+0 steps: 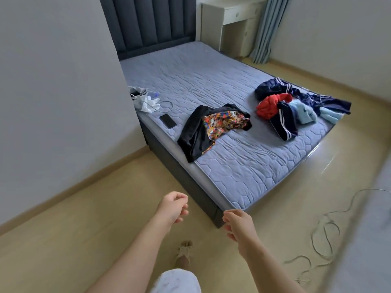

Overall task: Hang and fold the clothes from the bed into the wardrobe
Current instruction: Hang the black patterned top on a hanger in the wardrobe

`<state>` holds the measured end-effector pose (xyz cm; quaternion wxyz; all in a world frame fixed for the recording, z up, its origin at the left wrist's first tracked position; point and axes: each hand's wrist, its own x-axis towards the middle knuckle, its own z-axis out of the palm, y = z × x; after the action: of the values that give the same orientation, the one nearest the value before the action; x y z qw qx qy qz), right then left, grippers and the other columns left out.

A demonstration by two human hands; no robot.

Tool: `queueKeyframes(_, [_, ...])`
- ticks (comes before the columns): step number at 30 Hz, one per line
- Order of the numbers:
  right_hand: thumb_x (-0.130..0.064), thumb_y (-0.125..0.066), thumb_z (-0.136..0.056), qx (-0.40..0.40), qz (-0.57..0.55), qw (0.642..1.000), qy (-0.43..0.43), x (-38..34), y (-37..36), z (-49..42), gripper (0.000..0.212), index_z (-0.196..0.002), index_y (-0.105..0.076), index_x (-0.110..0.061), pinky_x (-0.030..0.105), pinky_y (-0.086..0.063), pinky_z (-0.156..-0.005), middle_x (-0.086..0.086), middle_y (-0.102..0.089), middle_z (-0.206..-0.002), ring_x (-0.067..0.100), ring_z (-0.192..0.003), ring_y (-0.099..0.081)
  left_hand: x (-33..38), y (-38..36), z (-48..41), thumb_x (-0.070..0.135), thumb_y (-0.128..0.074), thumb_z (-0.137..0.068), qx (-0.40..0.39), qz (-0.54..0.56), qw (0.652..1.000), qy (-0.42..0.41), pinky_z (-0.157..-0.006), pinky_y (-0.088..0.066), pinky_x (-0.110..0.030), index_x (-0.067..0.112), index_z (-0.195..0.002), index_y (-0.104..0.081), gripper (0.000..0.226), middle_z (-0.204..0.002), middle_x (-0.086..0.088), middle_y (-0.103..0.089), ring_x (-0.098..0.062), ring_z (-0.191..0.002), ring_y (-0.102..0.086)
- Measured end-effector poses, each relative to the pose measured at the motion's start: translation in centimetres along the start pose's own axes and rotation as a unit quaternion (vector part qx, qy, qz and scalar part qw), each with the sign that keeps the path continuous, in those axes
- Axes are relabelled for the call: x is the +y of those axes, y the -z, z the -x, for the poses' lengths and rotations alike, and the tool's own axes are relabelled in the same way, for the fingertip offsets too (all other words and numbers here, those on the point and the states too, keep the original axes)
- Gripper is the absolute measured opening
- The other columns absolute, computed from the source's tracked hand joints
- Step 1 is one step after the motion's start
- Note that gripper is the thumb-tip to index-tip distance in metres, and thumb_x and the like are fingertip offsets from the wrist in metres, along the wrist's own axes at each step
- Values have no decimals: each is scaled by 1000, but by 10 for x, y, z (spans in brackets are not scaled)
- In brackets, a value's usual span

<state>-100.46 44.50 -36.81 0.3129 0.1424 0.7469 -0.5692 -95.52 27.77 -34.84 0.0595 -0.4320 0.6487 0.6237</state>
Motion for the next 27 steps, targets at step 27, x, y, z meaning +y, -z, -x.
queueKeyframes(27, [-11, -46, -90, 16, 145, 981, -131, -134, -45, -406, 21, -100, -59, 3, 32, -39, -67, 10, -56, -78, 25, -72, -51, 140, -58, -419, 11, -42, -93, -41, -221, 971, 82, -46, -39, -19, 21, -78, -54, 22, -76, 1, -56, -10, -59, -55])
